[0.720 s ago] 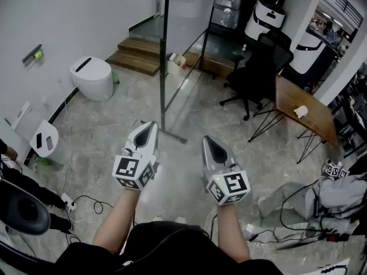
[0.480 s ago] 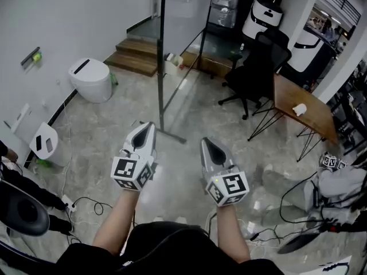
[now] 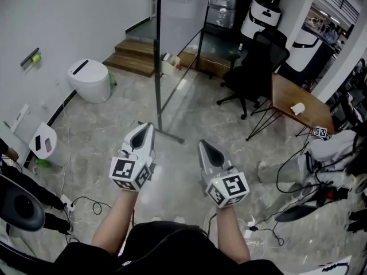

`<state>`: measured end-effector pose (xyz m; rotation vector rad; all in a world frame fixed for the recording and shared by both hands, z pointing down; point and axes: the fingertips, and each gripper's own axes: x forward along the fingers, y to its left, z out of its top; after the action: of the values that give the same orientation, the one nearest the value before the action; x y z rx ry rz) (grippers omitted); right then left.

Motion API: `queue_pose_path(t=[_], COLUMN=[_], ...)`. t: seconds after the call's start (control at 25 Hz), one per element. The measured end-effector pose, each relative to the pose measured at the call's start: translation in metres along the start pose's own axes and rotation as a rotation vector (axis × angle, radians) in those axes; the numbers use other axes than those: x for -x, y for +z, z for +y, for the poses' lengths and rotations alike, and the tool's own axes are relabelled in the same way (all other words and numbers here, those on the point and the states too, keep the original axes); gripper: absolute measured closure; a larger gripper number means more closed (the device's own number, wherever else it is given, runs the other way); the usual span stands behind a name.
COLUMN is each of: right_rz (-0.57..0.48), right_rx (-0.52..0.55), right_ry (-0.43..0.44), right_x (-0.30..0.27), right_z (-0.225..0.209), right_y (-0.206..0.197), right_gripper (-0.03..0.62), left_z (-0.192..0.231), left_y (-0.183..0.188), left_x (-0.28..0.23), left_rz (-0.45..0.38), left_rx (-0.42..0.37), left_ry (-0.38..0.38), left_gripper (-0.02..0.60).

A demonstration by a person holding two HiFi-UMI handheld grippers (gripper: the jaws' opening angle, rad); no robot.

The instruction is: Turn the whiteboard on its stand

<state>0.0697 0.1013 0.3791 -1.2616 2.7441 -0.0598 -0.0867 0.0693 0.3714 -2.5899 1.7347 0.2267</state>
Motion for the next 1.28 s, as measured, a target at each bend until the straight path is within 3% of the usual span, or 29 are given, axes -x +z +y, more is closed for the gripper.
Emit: queue_pose_path(t=[0.76, 1.28], right_rz=[0.009, 0.011], right_rx=[-0.063, -0.067], right_ry=[0.048, 0.071], right_x=[0.033, 0.013], right_z=[-0.036, -0.050], right_y=[-0.017, -0.019], right_gripper=[0.589, 0.589], left_z=[-0.032, -0.020], left_y=[-0.023, -0.028], left_x=[-0.002, -0.024], left_rz=[0.024, 0.021], left_rx=[-0.010, -0.009], left_ry=[0.069, 0.088], left_gripper=[0.581, 0.581])
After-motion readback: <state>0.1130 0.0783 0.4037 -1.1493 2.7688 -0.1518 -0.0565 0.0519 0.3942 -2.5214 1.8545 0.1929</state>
